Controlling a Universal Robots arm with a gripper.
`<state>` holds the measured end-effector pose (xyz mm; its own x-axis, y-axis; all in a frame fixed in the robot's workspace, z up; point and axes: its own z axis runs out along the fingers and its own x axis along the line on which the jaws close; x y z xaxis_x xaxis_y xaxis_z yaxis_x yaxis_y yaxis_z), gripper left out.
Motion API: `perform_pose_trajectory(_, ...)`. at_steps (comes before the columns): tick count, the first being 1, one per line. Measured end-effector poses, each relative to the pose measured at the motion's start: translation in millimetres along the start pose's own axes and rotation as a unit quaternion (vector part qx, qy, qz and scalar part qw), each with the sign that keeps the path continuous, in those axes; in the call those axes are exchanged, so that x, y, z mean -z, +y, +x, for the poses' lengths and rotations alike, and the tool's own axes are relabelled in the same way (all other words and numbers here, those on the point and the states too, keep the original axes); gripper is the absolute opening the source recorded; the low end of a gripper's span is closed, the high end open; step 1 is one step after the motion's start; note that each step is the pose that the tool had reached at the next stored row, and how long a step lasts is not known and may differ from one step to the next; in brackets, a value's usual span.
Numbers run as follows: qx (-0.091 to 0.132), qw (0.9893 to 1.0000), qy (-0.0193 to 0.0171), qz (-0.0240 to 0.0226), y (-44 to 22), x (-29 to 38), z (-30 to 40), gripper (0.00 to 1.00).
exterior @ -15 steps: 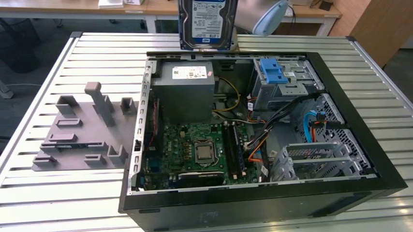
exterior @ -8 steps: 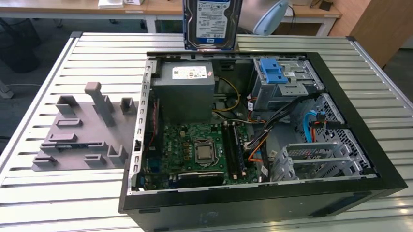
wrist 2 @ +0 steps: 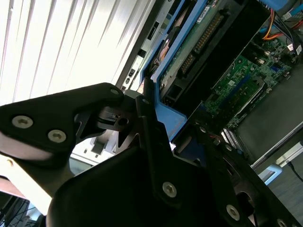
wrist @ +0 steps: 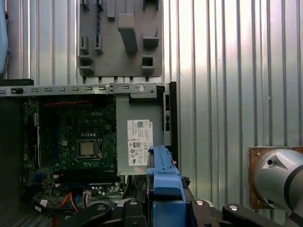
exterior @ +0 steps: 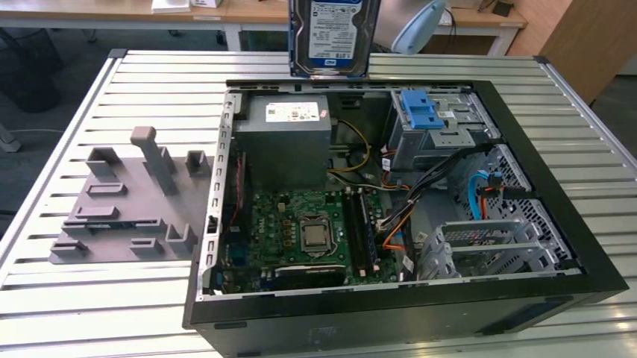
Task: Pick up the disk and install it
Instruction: 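Pick up the disk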
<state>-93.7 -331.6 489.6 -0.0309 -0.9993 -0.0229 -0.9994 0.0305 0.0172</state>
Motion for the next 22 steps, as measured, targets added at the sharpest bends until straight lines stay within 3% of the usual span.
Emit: perform_pose_trajectory(22, 0.000, 1.0000, 0.0000, 0.0000, -0.5, 0.1, 7.3, 0.36)
